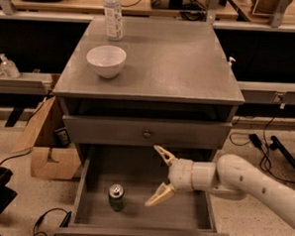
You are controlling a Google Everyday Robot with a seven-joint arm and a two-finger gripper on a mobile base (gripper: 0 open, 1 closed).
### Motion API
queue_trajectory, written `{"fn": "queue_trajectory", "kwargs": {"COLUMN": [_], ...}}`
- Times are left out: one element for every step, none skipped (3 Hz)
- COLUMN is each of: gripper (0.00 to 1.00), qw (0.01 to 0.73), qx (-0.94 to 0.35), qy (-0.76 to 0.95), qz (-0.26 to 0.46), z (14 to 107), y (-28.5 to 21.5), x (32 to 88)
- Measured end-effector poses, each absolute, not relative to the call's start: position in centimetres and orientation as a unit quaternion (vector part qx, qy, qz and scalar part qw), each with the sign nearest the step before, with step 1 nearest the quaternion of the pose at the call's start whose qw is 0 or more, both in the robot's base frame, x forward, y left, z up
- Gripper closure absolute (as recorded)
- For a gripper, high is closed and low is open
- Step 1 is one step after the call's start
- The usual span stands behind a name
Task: Pick green can from middle drawer and place on counter
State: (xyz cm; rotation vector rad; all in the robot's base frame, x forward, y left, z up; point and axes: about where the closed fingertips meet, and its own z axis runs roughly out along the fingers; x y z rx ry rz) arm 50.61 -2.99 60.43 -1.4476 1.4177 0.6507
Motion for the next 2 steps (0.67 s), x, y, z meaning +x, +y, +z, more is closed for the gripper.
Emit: {"fn": "queue_trajectory", "kwargs": {"gripper": [0.0, 0.0], "qw": [0.495, 0.497], "qx": [-0.599, -0.598], "qy": [0.555, 0.539], "qz": [0.296, 0.323], "z": [56.2, 51.7], "y": [0.9, 3.8], "x": [51.7, 52.4]}}
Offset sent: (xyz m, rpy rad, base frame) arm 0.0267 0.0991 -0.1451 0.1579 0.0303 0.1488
